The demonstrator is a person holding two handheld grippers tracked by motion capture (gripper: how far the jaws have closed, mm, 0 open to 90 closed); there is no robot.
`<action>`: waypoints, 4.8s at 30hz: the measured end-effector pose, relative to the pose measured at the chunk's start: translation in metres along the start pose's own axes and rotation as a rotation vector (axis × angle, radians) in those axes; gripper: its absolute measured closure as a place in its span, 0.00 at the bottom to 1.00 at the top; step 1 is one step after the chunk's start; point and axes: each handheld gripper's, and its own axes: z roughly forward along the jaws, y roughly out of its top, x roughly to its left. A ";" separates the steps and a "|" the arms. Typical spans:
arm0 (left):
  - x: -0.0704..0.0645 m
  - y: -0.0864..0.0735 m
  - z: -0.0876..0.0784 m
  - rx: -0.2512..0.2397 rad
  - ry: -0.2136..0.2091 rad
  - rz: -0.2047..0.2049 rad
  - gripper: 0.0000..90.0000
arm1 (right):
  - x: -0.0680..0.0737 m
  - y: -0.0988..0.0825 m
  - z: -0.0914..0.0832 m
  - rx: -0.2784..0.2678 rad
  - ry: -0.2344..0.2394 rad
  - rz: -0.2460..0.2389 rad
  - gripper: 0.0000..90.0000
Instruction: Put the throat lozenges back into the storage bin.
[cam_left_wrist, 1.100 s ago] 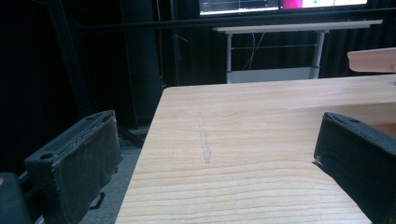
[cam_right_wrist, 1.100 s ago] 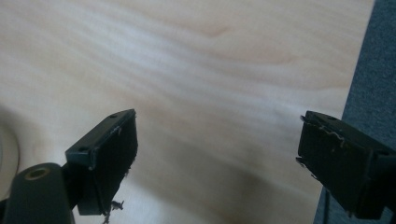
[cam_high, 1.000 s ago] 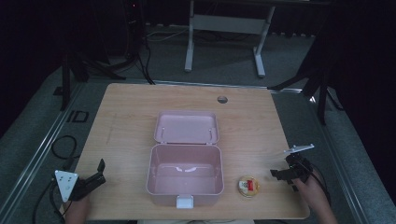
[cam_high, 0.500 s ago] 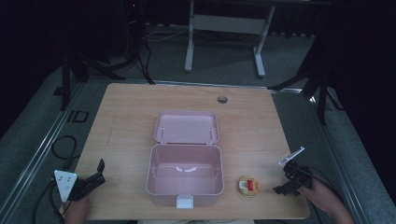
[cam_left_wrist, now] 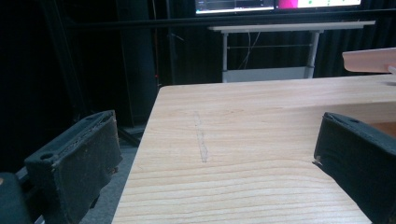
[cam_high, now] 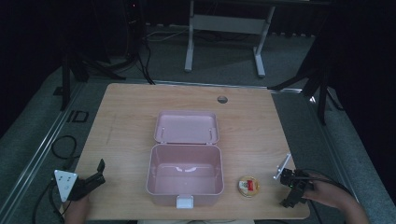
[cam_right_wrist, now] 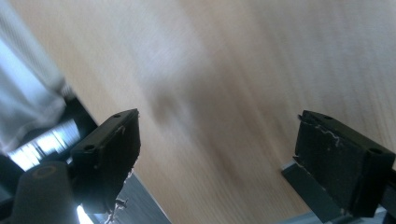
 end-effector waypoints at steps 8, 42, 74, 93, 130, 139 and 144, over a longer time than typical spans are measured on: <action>0.000 0.000 0.000 0.001 -0.007 -0.004 0.01 | 0.014 0.017 0.001 0.064 0.000 -0.127 0.17; 0.002 0.000 0.000 -0.003 -0.021 -0.020 0.01 | 0.037 0.118 0.003 0.066 -0.064 -0.377 0.17; 0.001 0.000 0.001 0.008 -0.029 -0.015 0.01 | 0.050 0.119 -0.069 0.054 -0.038 -0.341 0.23; 0.002 0.000 0.001 0.007 -0.027 -0.017 0.01 | 0.074 0.134 -0.125 -0.014 -0.120 -0.334 0.23; 0.004 0.000 0.000 0.003 -0.033 -0.028 0.01 | 0.116 0.235 -0.119 -0.032 -0.056 -0.478 0.23; 0.003 0.000 0.000 0.002 -0.035 -0.028 0.01 | 0.111 0.245 -0.094 -0.022 -0.026 -0.475 0.23; 0.003 0.000 0.001 0.004 -0.035 -0.028 0.01 | 0.111 0.250 -0.077 -0.002 -0.003 -0.484 0.23</action>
